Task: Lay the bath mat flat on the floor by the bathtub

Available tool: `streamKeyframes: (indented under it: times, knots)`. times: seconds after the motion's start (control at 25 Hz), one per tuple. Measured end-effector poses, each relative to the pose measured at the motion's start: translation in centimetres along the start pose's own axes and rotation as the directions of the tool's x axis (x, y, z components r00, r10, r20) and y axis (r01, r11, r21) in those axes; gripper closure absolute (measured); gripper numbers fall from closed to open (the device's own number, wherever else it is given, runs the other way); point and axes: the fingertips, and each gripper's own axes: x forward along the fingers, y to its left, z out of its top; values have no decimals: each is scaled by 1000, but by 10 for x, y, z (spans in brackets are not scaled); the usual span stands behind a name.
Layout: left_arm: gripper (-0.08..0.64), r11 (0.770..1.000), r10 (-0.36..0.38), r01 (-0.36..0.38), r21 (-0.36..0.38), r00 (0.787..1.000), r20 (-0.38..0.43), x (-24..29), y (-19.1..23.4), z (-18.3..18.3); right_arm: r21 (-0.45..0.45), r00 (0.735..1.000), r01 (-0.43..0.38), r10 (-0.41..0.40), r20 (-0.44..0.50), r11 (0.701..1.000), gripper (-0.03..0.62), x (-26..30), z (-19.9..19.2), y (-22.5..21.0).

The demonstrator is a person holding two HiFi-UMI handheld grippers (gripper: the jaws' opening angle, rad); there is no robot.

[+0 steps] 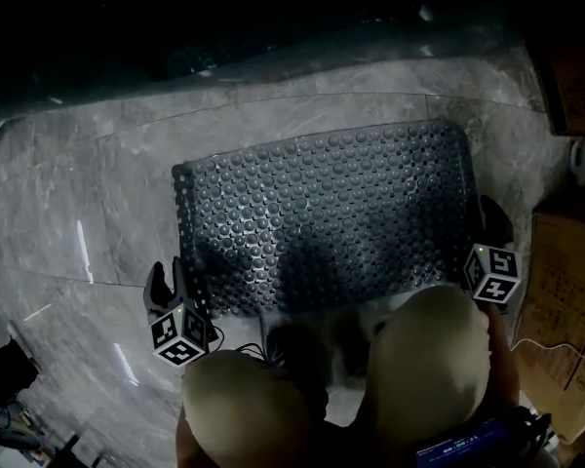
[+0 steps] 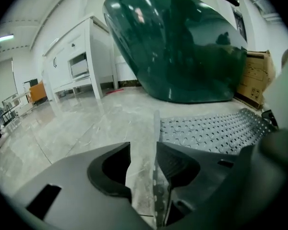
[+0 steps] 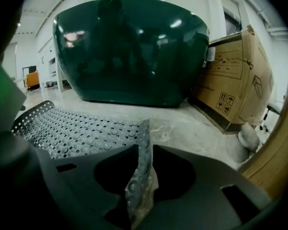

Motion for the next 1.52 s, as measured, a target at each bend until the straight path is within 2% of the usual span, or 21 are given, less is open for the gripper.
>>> streamKeyframes:
  times: [0.08, 0.12, 0.16, 0.28, 0.36, 0.44, 0.56, 0.68, 0.96, 1.04, 1.16, 1.28, 1.4, 1.52]
  knots:
    - [402, 1000, 0, -1, 4, 999, 43, -6, -7, 15, -12, 999, 29, -29, 36, 1000, 551, -7, 11, -3]
    - [469, 1000, -1, 0, 12, 998, 65, -9, -10, 21, -11, 998, 27, -26, 51, 1000, 562, -8, 15, -1]
    - [504, 1000, -13, 11, 22, 996, 84, -11, -15, 26, -7, 998, 16, -16, 62, 1000, 568, -9, 18, 1]
    - [518, 993, -105, 98, 62, 988, 115, -9, -39, 33, 5, 997, -23, 22, 76, 1000, 568, -7, 20, 10]
    - [518, 986, -161, 155, 63, 982, 97, -1, -57, 29, 15, 996, -51, 50, 79, 999, 568, -6, 17, 13]
    - [518, 981, -185, 181, 65, 981, 65, 10, -64, 20, 7, 995, -65, 64, 82, 998, 568, -7, 15, 15]
    - [518, 983, -177, 176, 52, 984, 17, 27, -59, 2, -19, 995, -59, 60, 82, 998, 568, -11, 15, 13]
    - [517, 988, -155, 155, 20, 988, -19, 40, -47, -12, -1, 995, -60, 59, 78, 998, 568, -12, 12, 8]
    - [517, 992, -123, 122, -10, 989, -78, 55, -34, -34, 18, 991, -98, 96, 96, 995, 568, -10, 16, 14]
    - [517, 993, -118, 117, -13, 990, -72, 54, -32, -31, 14, 988, -117, 115, 107, 993, 568, -8, 21, 21]
    - [517, 992, -124, 124, 2, 992, 5, 46, -37, -2, -4, 977, -155, 154, 148, 988, 568, -2, 42, 31]
    - [517, 990, -141, 136, 47, 984, 106, 37, -48, 43, -21, 956, -189, 189, 222, 982, 568, 5, 79, 42]
    - [517, 986, -158, 144, 81, 966, 206, 31, -59, 91, -36, 927, -229, 229, 296, 973, 568, 11, 122, 59]
    - [518, 985, -162, 137, 106, 943, 292, 27, -71, 138, -83, 884, -286, 296, 362, 955, 568, 12, 164, 88]
